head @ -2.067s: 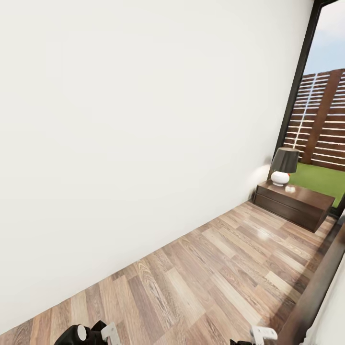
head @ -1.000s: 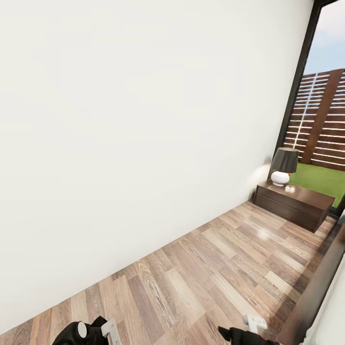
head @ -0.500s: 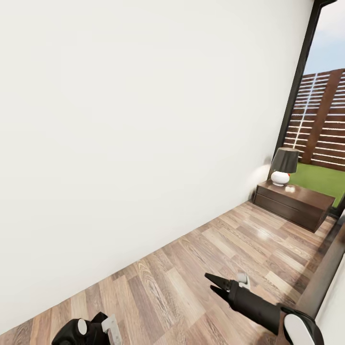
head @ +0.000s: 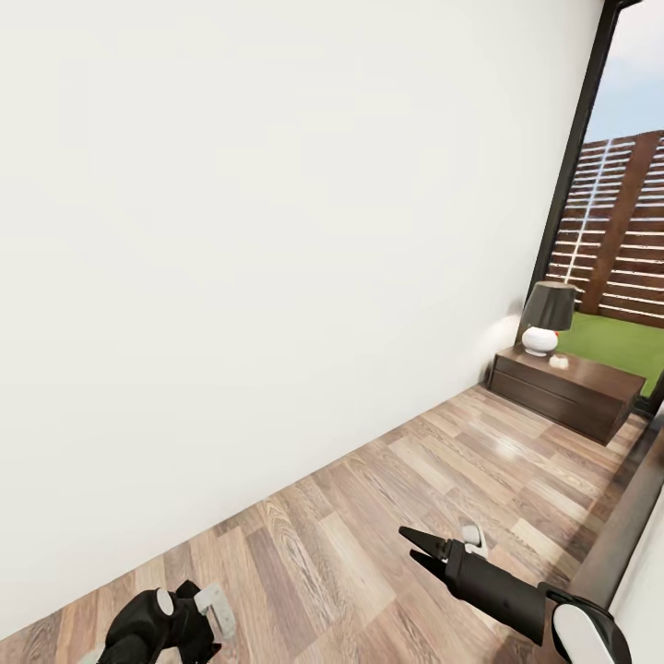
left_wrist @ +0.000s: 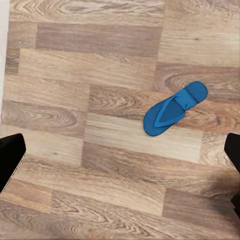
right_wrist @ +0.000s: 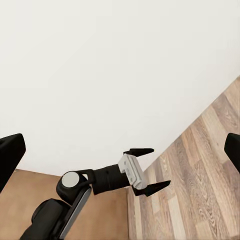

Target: In the bedroom, move the book from the bed onto either nightstand, and place the two sandals side by side next to the bed.

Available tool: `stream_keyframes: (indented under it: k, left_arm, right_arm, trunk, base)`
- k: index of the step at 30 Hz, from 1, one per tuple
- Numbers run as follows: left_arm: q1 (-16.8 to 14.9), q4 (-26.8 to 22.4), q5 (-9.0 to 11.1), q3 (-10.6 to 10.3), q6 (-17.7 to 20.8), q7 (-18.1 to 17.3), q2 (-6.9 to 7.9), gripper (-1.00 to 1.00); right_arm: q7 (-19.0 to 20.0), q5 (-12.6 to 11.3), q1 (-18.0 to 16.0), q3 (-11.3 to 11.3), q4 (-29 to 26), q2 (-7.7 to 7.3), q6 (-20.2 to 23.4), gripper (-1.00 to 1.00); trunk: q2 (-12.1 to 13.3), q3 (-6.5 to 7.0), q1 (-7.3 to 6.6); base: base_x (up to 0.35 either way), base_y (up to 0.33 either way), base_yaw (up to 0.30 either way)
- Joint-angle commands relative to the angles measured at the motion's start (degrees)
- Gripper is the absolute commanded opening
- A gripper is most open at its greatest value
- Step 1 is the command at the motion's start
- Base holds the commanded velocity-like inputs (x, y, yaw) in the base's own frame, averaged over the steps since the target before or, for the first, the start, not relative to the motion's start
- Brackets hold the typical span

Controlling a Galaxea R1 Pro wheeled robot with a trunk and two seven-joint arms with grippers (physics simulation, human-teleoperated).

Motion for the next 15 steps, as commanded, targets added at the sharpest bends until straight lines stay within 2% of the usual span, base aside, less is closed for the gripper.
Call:
stream_keyframes:
  k: [1,4,5,7,10,15]
  left_arm:
    - [0.0,-0.2,-0.4,-0.2,0.3,-0.4,-0.02,1.0]
    - [-0.1,-0.5,-2.9,-2.3,0.6,-0.5,-0.05,1.0]
    - [-0.1,-0.5,-6.0,-3.4,1.2,-0.6,-0.06,1.0]
    - [-0.1,-0.5,-8.9,-4.1,1.7,-0.7,-0.12,1.0]
    - [-0.1,-0.5,-10.4,-4.4,1.9,-0.6,-0.32,1.0]
    - [-0.1,-0.5,-11.1,-4.5,2.0,-0.5,-0.4,1.0]
  right_arm:
    - [0.4,0.3,0.0,-0.1,0.0,0.01,0.3,1.0]
    - [0.3,0.3,-0.1,-0.1,0.0,0.01,0.3,1.0]
    - [0.3,0.3,-0.1,-0.1,0.0,-0.03,0.3,1.0]
    - [0.3,0.3,-0.1,-0.1,0.0,-0.06,0.3,1.0]
    - [0.3,0.3,-0.1,-0.1,0.0,-0.07,0.3,1.0]
    - [0.3,0.3,-0.1,-0.2,0.0,-0.07,0.3,1.0]
  trunk:
    - [-0.4,-0.25,0.22]
    - [-1.7,-0.79,0.88]
    - [-2.1,-0.97,1.1]
    - [-2.9,-1.32,1.54]
    - [-4.1,-1.86,2.2]
    - [-6.1,-2.76,3.3]
  base:
    - [0.0,0.0,0.0]
    - [0.0,0.0,0.0]
    - [0.0,0.0,0.0]
    - [0.0,0.0,0.0]
    - [0.0,0.0,0.0]
    - [0.0,0.0,0.0]
